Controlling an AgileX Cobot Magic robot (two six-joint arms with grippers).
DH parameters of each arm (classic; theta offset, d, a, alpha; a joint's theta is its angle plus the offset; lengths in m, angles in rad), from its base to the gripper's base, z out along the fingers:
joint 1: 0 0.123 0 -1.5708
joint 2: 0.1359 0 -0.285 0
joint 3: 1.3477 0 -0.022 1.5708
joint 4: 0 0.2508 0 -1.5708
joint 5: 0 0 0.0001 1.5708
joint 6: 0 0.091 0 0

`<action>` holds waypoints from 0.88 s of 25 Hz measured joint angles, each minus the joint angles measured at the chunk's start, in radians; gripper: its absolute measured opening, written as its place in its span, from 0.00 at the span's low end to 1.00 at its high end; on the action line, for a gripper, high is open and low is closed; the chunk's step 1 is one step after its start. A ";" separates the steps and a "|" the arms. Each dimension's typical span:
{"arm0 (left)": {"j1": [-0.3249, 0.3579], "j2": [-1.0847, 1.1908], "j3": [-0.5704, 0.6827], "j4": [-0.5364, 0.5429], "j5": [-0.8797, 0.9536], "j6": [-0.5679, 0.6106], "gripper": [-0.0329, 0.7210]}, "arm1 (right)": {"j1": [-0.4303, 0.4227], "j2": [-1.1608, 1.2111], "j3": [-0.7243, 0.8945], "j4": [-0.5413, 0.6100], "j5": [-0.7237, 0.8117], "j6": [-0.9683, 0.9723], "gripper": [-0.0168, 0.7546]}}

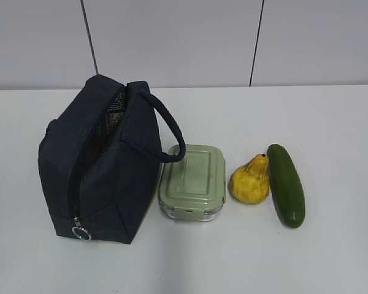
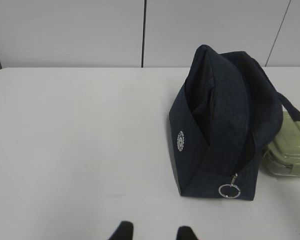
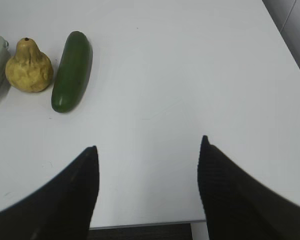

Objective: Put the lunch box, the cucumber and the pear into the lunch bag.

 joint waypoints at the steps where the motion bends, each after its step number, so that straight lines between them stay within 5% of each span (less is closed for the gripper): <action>1: 0.000 0.000 0.000 0.000 0.000 0.000 0.26 | 0.000 0.000 0.000 0.000 0.000 0.000 0.65; 22: 0.000 0.000 0.000 0.003 0.000 0.000 0.26 | 0.000 0.000 0.000 0.000 0.000 0.000 0.65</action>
